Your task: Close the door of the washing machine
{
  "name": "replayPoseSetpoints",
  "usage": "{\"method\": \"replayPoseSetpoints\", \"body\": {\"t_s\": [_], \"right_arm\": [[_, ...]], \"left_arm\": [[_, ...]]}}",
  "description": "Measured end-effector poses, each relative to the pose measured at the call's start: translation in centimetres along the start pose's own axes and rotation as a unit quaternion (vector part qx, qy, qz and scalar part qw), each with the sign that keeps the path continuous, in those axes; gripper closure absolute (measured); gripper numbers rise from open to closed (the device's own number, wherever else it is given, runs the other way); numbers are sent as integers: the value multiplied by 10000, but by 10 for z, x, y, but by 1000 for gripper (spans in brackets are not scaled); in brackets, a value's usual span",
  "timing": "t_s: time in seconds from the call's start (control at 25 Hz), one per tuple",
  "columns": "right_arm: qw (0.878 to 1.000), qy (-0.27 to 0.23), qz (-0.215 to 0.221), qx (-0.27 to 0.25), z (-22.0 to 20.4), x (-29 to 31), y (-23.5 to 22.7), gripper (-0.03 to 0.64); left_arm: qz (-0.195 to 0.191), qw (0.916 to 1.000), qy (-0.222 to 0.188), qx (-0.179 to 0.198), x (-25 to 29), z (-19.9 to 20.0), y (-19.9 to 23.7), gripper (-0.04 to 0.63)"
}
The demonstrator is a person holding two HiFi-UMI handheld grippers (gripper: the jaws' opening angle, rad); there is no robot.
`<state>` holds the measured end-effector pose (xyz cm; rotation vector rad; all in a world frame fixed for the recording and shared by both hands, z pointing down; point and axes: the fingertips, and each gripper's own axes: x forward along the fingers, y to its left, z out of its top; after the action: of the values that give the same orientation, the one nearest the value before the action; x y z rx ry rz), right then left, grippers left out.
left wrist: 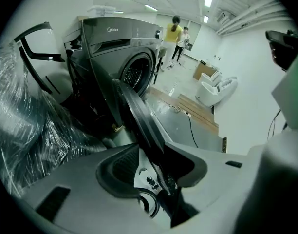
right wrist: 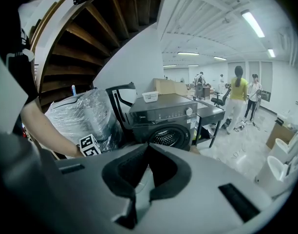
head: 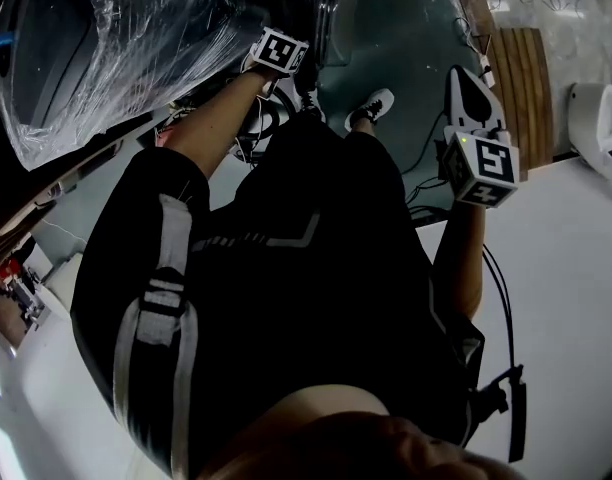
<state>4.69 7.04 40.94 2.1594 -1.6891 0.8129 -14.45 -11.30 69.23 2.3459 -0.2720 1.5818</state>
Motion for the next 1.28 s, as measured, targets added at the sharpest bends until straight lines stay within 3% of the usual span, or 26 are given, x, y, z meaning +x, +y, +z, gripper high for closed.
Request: {"method": "replayPoseSetpoints", "body": {"t_s": [0.16,0.24,0.52,0.72,0.88,0.96,1.04,1.2,1.28], "right_arm": [[9997,-180,-41,165,-9,-3,-21,612],[9996,-207,-42,202,-12,-5,-28,612],[9990,-254,-46,353,-23,-13,-58,612],[9983,-282,7,510,-27,-14,-82,612],[9974,-284,58,655,-37,-15,-96,612],[9971,-303,69,694,-42,-16,-105,612],[9966,-309,42,765,-48,-18,-116,612],[9941,-299,-180,1024,-67,-30,-139,612],[9933,-293,-243,1092,-74,-35,-148,612]], "left_arm": [[-228,9994,-47,-260,5,10,-21,439],[-297,9994,-85,-179,5,16,-30,439],[-177,9972,118,719,8,38,-57,440],[-6,9844,224,1747,11,58,-72,440],[24,9624,390,2687,15,72,-82,439],[192,9476,438,3159,20,83,-81,439],[299,9243,574,3762,23,90,-84,439],[17,8771,1121,4670,27,81,-99,439],[88,8465,1331,5154,31,79,-100,439]]}}
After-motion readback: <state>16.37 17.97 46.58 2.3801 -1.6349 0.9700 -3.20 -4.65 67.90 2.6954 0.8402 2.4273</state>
